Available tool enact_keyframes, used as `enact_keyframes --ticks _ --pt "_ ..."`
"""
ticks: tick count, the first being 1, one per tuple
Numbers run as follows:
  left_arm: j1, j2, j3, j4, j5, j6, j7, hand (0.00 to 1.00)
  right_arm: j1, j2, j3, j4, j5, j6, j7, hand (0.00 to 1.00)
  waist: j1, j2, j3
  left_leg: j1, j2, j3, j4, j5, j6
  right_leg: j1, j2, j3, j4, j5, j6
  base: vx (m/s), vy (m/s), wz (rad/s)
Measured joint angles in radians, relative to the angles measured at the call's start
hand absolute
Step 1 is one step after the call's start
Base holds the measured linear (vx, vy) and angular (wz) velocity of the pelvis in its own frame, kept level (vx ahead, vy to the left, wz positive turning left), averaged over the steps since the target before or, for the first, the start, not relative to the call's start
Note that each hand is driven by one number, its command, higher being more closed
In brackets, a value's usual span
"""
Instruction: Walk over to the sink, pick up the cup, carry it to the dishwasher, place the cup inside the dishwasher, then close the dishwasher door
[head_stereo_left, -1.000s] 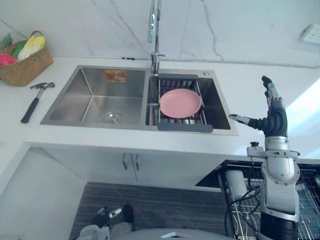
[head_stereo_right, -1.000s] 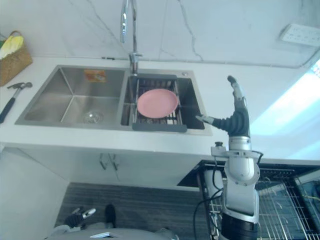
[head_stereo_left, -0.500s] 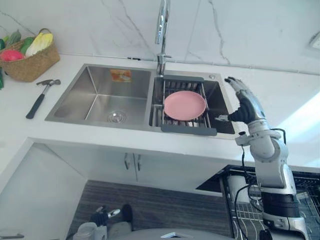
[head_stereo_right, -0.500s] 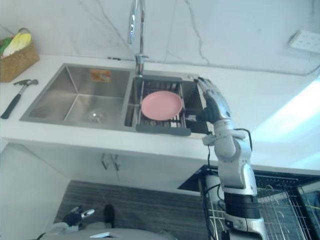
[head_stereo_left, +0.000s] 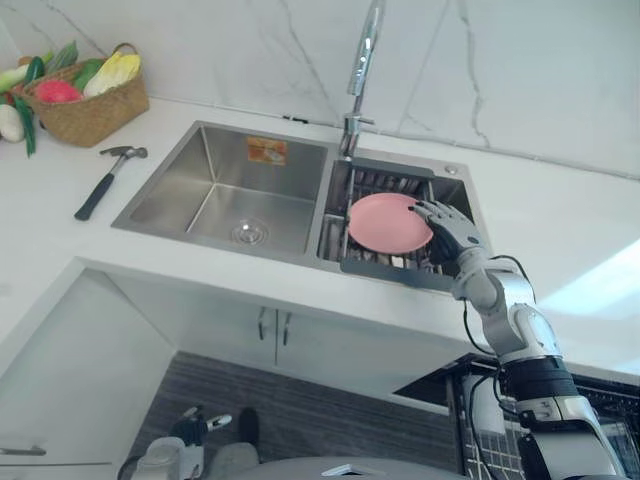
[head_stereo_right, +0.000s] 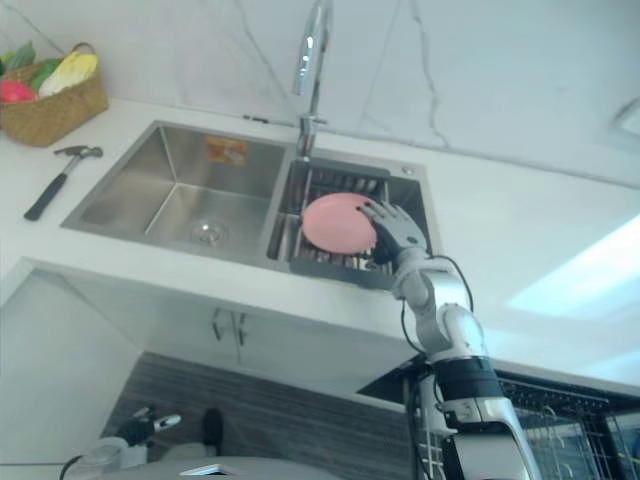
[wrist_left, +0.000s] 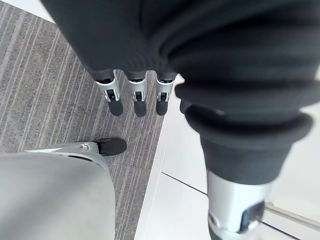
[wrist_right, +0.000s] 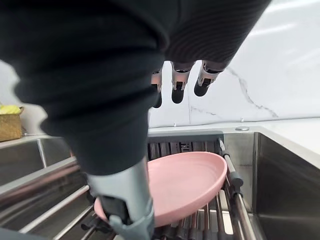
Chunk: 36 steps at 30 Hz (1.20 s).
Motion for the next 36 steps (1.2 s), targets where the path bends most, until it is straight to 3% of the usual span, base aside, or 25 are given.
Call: enact_keyframes --ticks 12,20,36 --pt "0.003 0.023 0.000 0.016 0.000 -0.025 0.003 0.00 -0.087 0.001 0.066 0.177 -0.069 0.053 -0.128 0.00 0.008 -0.013 0.010 0.024 -0.019 -0.024 0.000 -0.019 0.005 0.035 -0.013 0.032 0.004 0.000 -0.002 0.04 0.012 0.07" --pt "0.015 0.023 0.000 0.046 0.000 -0.039 0.003 0.00 -0.091 0.001 0.071 0.235 -0.103 0.069 -0.126 0.00 0.004 -0.011 0.022 0.049 -0.010 -0.025 0.000 -0.028 0.002 0.046 -0.011 0.037 0.029 0.001 -0.004 0.00 0.000 -0.01" --pt "0.022 0.024 0.000 0.058 -0.001 -0.054 0.003 0.00 -0.091 0.001 0.109 0.269 -0.140 0.042 -0.080 0.00 0.000 -0.006 0.047 0.060 -0.003 -0.022 0.000 -0.028 0.001 0.057 -0.006 0.037 0.030 0.001 -0.004 0.00 0.000 0.00"
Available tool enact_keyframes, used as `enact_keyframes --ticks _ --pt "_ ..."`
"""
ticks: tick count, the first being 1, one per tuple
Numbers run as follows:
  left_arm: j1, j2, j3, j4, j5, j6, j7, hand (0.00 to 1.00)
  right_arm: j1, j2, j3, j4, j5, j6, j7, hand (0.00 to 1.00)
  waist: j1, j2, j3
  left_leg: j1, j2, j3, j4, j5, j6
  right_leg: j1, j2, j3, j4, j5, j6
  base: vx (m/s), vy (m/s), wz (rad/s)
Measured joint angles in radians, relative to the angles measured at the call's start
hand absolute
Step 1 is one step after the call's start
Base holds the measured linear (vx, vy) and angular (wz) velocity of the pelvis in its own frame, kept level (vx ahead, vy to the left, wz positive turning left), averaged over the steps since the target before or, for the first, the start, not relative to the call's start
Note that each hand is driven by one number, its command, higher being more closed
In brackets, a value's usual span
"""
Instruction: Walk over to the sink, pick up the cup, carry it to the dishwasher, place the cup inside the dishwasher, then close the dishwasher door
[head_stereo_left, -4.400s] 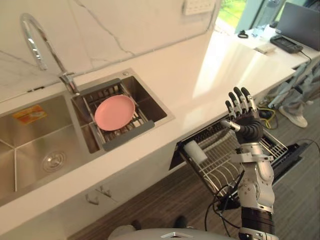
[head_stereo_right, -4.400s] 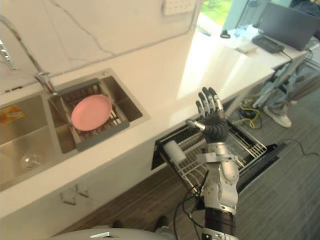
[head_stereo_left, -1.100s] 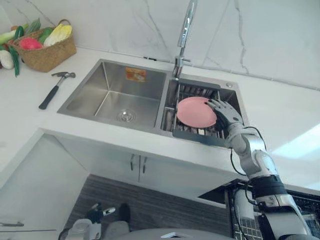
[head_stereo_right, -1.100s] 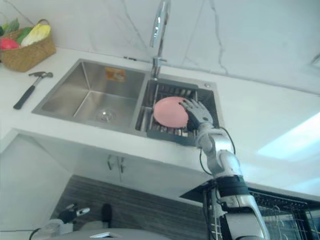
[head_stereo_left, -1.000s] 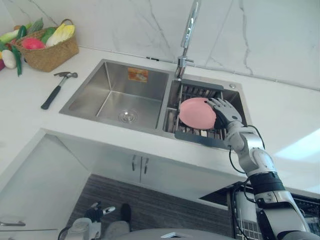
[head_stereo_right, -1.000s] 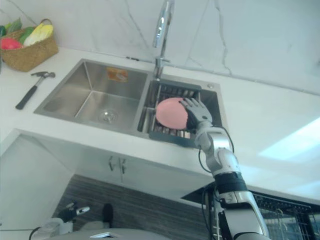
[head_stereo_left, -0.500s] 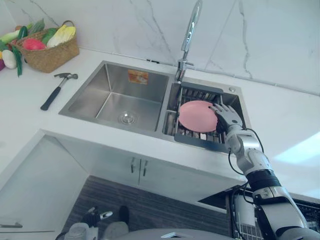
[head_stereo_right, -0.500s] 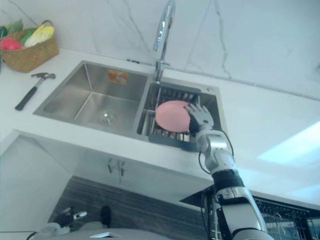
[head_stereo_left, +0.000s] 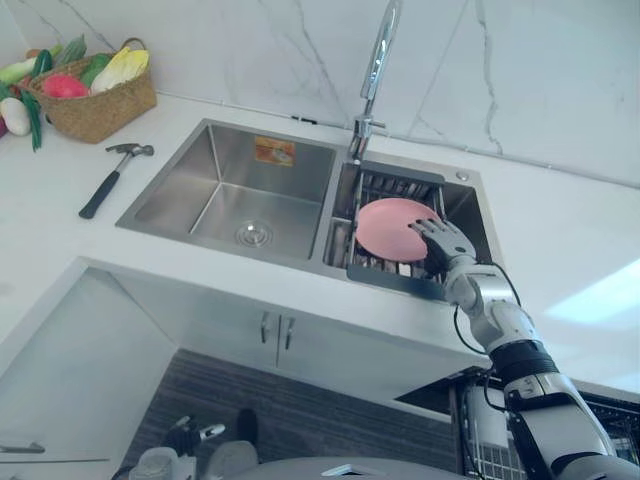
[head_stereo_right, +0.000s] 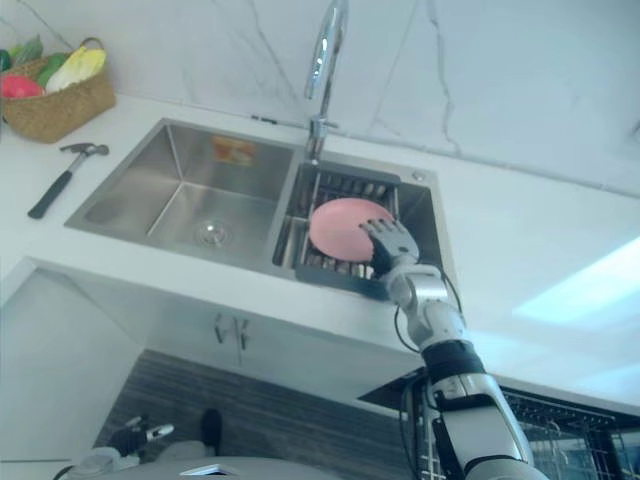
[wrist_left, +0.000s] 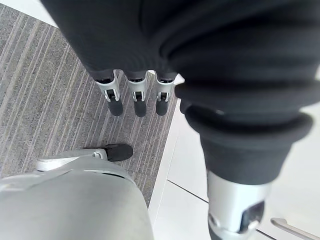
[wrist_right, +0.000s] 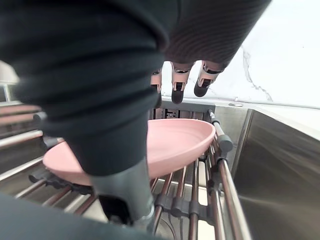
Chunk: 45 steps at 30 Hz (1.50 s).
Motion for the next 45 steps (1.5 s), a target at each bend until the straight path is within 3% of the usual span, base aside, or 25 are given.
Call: enact_keyframes --ticks 9,21,29,39,40,45 --pt "0.000 0.003 0.002 0.029 -0.001 -0.006 0.001 0.00 0.000 0.000 0.035 0.008 -0.012 0.010 0.003 0.00 0.003 0.001 0.005 -0.001 -0.001 -0.003 0.000 0.000 0.000 0.001 0.000 -0.003 -0.001 0.000 -0.001 0.00 0.000 0.00" --pt "-0.012 0.007 0.019 0.059 -0.005 -0.019 0.023 0.00 -0.007 0.002 0.066 0.079 -0.082 0.072 -0.025 0.00 0.017 -0.013 0.025 -0.003 -0.003 -0.017 0.000 0.000 0.000 0.005 0.003 -0.003 0.002 -0.002 -0.003 0.00 0.000 0.01" --pt "-0.019 0.020 0.022 0.060 -0.022 -0.019 0.039 0.00 -0.018 0.004 0.098 0.120 -0.083 0.110 -0.072 0.00 0.019 -0.027 0.039 -0.005 0.002 -0.035 0.000 0.000 -0.001 0.007 0.010 -0.002 0.012 0.006 -0.013 0.00 0.001 0.05" --pt "-0.025 0.047 0.040 0.060 -0.022 -0.019 0.045 0.00 -0.021 0.008 0.118 0.167 -0.082 0.134 -0.149 0.00 0.029 -0.020 0.048 -0.006 0.024 -0.037 0.000 0.000 -0.001 0.002 0.027 -0.002 0.035 0.029 -0.033 -0.01 0.003 0.04" --pt "-0.026 0.047 0.041 0.061 -0.022 -0.019 0.046 0.00 -0.023 0.010 0.123 0.173 -0.082 0.138 -0.170 1.00 0.030 -0.020 0.048 -0.006 0.024 -0.037 0.000 0.000 -0.001 0.002 0.027 -0.001 0.035 0.029 -0.033 0.00 0.000 0.00" --pt "-0.033 0.047 0.047 0.064 -0.022 -0.020 0.049 0.00 -0.037 0.024 0.135 0.200 -0.082 0.159 -0.211 1.00 0.033 -0.019 0.049 -0.006 0.028 -0.036 0.000 0.001 -0.001 0.002 0.031 -0.001 0.035 0.029 -0.033 0.00 0.000 0.00"
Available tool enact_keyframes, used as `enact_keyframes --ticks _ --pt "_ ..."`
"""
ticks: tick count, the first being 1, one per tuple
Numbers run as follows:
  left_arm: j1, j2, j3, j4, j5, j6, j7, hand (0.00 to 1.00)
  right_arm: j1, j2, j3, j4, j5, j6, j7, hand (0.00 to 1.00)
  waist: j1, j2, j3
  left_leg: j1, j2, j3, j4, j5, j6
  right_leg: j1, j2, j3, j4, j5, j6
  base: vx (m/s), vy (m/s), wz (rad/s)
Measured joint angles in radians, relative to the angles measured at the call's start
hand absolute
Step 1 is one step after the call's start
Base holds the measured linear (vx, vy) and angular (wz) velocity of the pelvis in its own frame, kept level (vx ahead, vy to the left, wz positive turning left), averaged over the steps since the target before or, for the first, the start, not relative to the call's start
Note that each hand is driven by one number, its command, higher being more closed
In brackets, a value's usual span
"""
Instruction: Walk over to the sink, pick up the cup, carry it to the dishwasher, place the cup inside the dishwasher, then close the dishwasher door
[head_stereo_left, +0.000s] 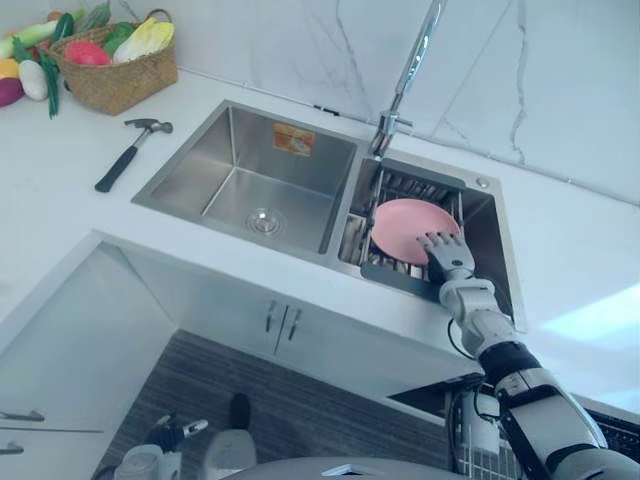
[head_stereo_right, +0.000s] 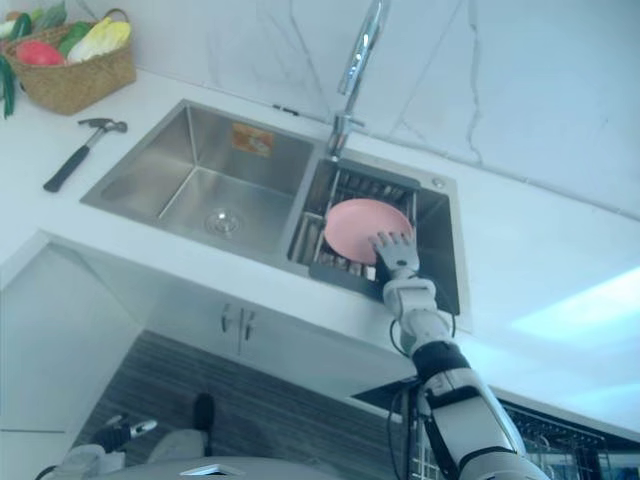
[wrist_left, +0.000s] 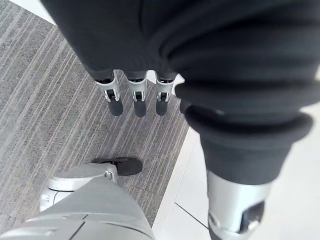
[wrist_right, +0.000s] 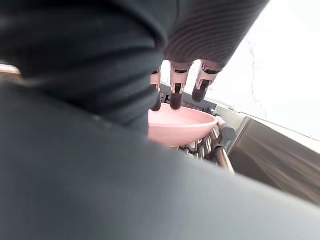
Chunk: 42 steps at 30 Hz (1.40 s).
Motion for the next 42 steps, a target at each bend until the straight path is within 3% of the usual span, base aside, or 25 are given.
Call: enact_keyframes --ticks 12,14,15,16,18,20,24,28,32,37,42 --pt "-0.009 0.010 0.033 0.003 0.001 0.000 0.008 0.00 -0.038 0.013 -0.002 0.033 0.001 0.017 0.003 1.00 0.033 0.003 0.027 -0.021 0.027 0.000 0.000 0.003 -0.005 -0.002 0.031 -0.001 -0.007 -0.005 -0.003 -0.03 -0.020 0.07" --pt "-0.009 0.010 0.033 0.002 0.001 0.000 0.008 0.00 -0.046 0.007 -0.004 0.028 0.001 0.016 0.000 1.00 0.039 0.000 0.029 -0.033 0.022 0.002 0.000 0.004 -0.006 -0.007 0.030 -0.001 -0.021 -0.024 -0.016 -0.07 -0.025 -0.01" --pt "-0.009 0.017 0.035 0.001 0.001 0.000 0.009 0.00 -0.059 0.007 -0.004 0.026 0.001 0.016 0.001 1.00 0.043 -0.015 0.032 -0.043 0.004 0.007 0.000 0.004 -0.006 -0.013 0.018 0.002 -0.034 -0.072 -0.023 -0.07 -0.047 0.03" --pt "-0.014 0.018 0.036 0.003 0.002 0.000 0.010 0.00 -0.066 0.008 -0.004 0.010 0.001 0.015 -0.001 1.00 0.040 -0.026 0.039 -0.048 -0.001 0.013 0.001 0.003 -0.009 -0.022 0.012 0.016 -0.039 -0.099 0.027 -0.06 -0.047 0.05" --pt "-0.012 0.016 0.037 0.003 0.001 0.000 0.009 0.00 -0.065 0.009 -0.004 -0.005 0.001 0.013 -0.002 1.00 0.040 -0.028 0.040 -0.047 0.011 0.054 0.003 0.013 0.008 -0.035 0.007 0.035 -0.037 -0.102 0.023 -0.02 -0.029 -0.09" --pt "0.000 0.016 0.040 0.003 0.001 0.002 0.011 0.00 -0.065 0.007 -0.005 -0.020 0.002 0.013 0.000 1.00 0.039 -0.019 0.042 -0.048 0.021 0.060 0.001 0.048 -0.010 -0.035 0.020 0.056 -0.034 -0.107 0.031 0.03 0.013 -0.13" --pt "-0.002 0.015 0.052 0.002 0.001 0.002 0.018 0.00 -0.055 0.010 -0.001 -0.054 0.001 -0.013 0.003 1.00 0.021 -0.033 0.041 -0.035 0.003 0.084 0.001 0.057 -0.005 -0.038 0.005 0.105 -0.036 -0.110 0.037 0.06 0.057 -0.17" --pt "-0.027 0.021 0.053 -0.007 0.000 -0.014 0.019 0.00 -0.055 0.004 -0.001 -0.087 0.000 -0.046 0.001 1.00 -0.007 -0.027 0.043 -0.031 -0.012 0.091 0.000 0.050 0.004 -0.037 -0.011 0.109 -0.036 -0.110 0.045 0.02 0.024 -0.02" --pt "-0.022 0.018 0.053 -0.006 0.000 -0.014 0.017 0.00 -0.056 -0.007 0.004 -0.100 0.001 -0.079 0.001 1.00 -0.010 -0.015 0.042 -0.025 -0.011 0.104 0.001 0.047 0.002 -0.035 -0.011 0.110 -0.037 -0.110 0.045 0.00 0.001 -0.02" --pt "-0.002 -0.004 0.051 0.000 0.000 -0.038 0.017 0.00 -0.056 -0.028 0.016 -0.159 0.001 -0.095 -0.009 1.00 -0.023 0.037 0.041 -0.017 -0.010 0.112 0.000 0.045 0.003 -0.030 -0.013 0.113 -0.044 -0.104 0.049 -0.01 0.002 -0.05" --pt "0.006 -0.010 0.051 0.002 0.000 -0.052 0.018 0.00 -0.056 -0.032 0.016 -0.169 0.002 -0.115 -0.041 1.00 -0.032 0.045 0.039 -0.017 -0.010 0.113 0.001 0.045 0.003 -0.027 -0.013 0.112 -0.055 -0.096 0.054 0.00 0.000 0.00"
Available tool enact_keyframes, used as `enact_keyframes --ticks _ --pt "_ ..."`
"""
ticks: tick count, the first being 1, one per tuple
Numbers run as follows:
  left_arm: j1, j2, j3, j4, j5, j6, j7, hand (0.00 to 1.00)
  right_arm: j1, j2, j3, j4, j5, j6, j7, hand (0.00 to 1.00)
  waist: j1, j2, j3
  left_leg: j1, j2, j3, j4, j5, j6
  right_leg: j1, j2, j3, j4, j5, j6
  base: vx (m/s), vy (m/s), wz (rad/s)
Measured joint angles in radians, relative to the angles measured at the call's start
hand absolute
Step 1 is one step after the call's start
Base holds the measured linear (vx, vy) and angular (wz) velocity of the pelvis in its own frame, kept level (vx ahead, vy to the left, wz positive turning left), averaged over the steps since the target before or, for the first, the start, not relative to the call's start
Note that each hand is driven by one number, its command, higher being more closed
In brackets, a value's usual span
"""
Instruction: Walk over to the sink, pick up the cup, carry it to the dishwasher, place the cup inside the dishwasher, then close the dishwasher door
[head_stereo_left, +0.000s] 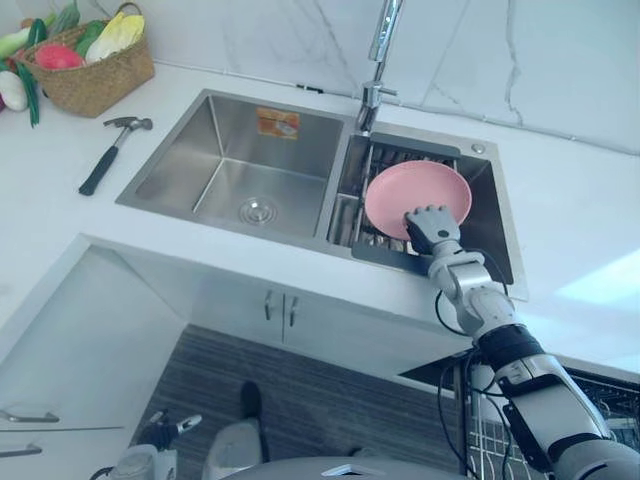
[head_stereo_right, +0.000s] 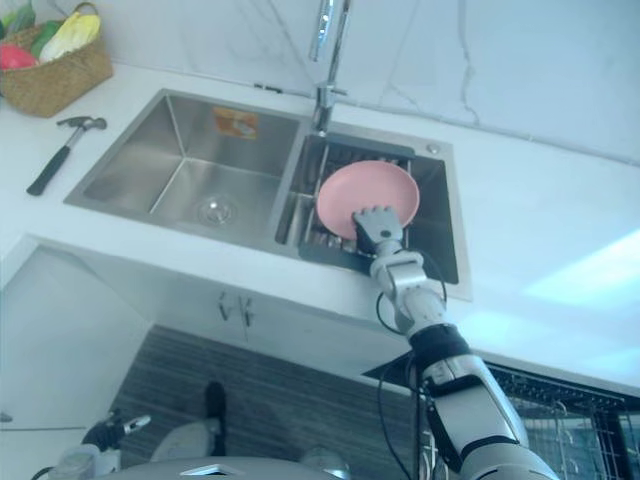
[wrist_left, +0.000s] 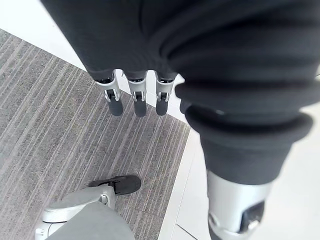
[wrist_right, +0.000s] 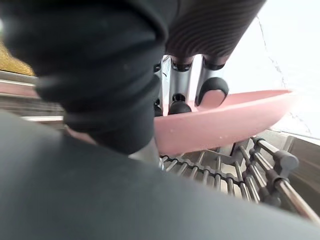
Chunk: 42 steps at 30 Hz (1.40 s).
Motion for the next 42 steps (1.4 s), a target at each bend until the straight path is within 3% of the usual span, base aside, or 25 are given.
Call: enact_keyframes --ticks 4,8,11,16,23,26,33,35,42 --pt "0.000 -0.004 -0.001 0.000 0.000 -0.001 0.000 0.00 0.000 -0.005 0.000 -0.005 0.003 -0.002 -0.026 1.00 -0.008 0.009 0.000 0.000 -0.002 0.002 0.000 -0.001 0.001 0.005 -0.003 -0.001 -0.010 0.007 0.002 0.00 0.000 0.00" --pt "0.005 -0.018 -0.001 0.000 0.000 -0.002 0.000 0.00 -0.014 -0.064 -0.003 -0.046 0.010 -0.005 -0.059 1.00 -0.009 0.047 -0.008 -0.002 -0.012 0.002 0.000 -0.003 0.005 0.004 -0.013 -0.003 -0.016 0.013 0.009 0.00 0.000 0.00" --pt "0.020 -0.026 -0.001 0.000 0.000 -0.002 0.001 0.00 -0.019 -0.090 -0.045 -0.103 0.052 -0.001 -0.085 1.00 -0.007 0.060 -0.017 -0.001 -0.017 0.001 0.000 -0.005 0.005 0.012 -0.015 -0.006 -0.026 0.024 0.014 0.05 0.003 0.04" --pt "0.037 -0.031 -0.018 0.000 0.000 -0.002 0.001 0.00 -0.025 -0.090 -0.133 -0.168 0.130 -0.002 -0.120 1.00 -0.006 0.052 -0.021 0.005 -0.018 0.001 0.000 0.001 0.007 0.018 -0.016 -0.011 -0.021 0.035 0.025 0.08 -0.019 -0.01" --pt "0.037 -0.032 -0.024 -0.003 -0.009 -0.001 0.001 0.00 -0.032 -0.090 -0.190 -0.249 0.158 -0.024 -0.150 1.00 -0.020 0.038 -0.036 0.023 -0.013 0.003 -0.001 -0.005 -0.001 0.026 -0.016 -0.012 -0.014 0.036 0.025 0.00 -0.004 -0.03" --pt "0.040 -0.035 -0.022 -0.003 -0.009 -0.001 0.002 0.00 -0.032 -0.092 -0.230 -0.300 0.192 -0.025 -0.167 1.00 -0.019 0.047 -0.044 0.020 0.009 0.017 -0.002 -0.010 -0.010 0.008 0.001 -0.004 -0.011 0.053 0.002 -0.09 -0.006 -0.21" --pt "0.056 -0.048 -0.022 -0.006 -0.010 0.002 0.011 0.00 -0.021 -0.114 -0.400 -0.415 0.408 -0.023 -0.254 1.00 -0.039 0.055 -0.094 0.003 0.046 0.035 -0.002 -0.013 -0.039 -0.015 0.032 -0.004 -0.029 0.048 -0.042 -0.09 -0.031 -0.10" --pt "0.081 -0.052 -0.020 -0.008 -0.008 0.006 0.014 0.00 0.056 -0.120 -0.492 -0.495 0.487 -0.026 -0.270 1.00 -0.037 0.046 -0.135 0.005 0.049 0.053 -0.002 0.007 -0.023 -0.018 0.030 -0.002 -0.046 0.056 -0.045 0.08 -0.021 -0.13" --pt "0.076 -0.053 -0.021 -0.039 0.001 0.011 0.008 0.00 0.102 -0.118 -0.590 -0.551 0.664 -0.029 -0.214 1.00 -0.050 0.019 -0.147 0.009 0.052 0.069 -0.002 0.007 -0.021 -0.030 0.028 0.022 -0.039 0.064 -0.046 0.02 0.004 -0.07"
